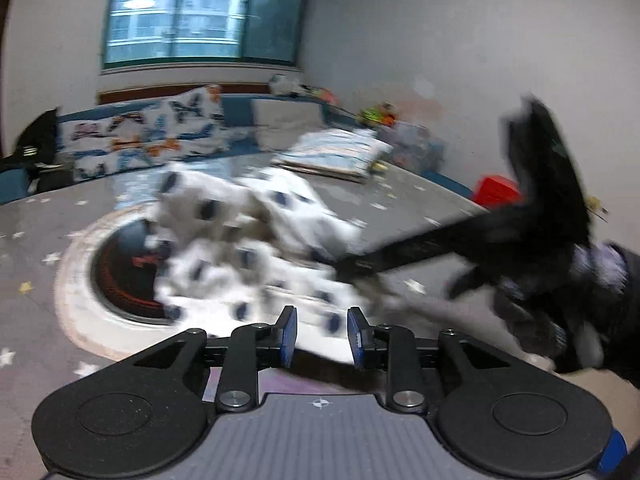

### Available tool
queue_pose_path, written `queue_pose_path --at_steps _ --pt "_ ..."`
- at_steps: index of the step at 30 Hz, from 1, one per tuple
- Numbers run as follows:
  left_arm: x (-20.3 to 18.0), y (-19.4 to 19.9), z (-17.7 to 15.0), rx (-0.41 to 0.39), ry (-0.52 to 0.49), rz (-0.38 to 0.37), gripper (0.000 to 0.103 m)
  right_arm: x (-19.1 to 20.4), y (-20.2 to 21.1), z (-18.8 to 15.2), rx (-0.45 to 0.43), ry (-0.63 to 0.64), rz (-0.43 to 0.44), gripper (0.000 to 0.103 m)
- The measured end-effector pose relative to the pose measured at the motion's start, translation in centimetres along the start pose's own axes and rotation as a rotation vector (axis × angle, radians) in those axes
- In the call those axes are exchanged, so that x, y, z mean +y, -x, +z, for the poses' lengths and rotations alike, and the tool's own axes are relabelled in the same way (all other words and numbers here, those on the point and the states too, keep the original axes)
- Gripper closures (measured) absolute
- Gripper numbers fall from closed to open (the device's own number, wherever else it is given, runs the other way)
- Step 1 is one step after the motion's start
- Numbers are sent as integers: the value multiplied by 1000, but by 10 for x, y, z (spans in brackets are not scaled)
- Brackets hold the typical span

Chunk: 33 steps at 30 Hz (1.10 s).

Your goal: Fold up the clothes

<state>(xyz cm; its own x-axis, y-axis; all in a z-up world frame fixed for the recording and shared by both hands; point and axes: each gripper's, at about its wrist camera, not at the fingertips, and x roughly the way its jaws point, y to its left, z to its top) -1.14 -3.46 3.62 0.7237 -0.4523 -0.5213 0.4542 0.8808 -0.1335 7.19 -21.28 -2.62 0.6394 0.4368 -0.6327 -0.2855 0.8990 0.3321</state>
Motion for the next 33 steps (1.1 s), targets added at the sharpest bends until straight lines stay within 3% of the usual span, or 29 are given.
queue_pose_path --at_steps 4,7,15,17,20,21,22,27,33 --pt "30 -21 7 17 74 169 69 0 1 -4 -1 -4 1 72" --pt "48 -39 10 59 107 239 64 4 6 -6 -3 2 20 62" --pt "65 -68 6 132 143 253 67 11 22 -13 5 31 63 55" --pt "65 -71 6 139 152 238 73 13 23 -15 14 41 82 56" --pt "66 -73 6 142 163 217 83 16 18 -18 29 44 101 61" --pt "65 -72 6 139 163 213 88 17 16 -19 33 46 107 69" --pt "65 -70 6 136 164 210 90 18 15 -20 34 47 111 77" --pt "64 -50 9 107 170 199 95 14 20 -19 -7 31 123 93" --pt "57 -6 11 55 144 191 95 7 44 -15 -69 20 134 98"
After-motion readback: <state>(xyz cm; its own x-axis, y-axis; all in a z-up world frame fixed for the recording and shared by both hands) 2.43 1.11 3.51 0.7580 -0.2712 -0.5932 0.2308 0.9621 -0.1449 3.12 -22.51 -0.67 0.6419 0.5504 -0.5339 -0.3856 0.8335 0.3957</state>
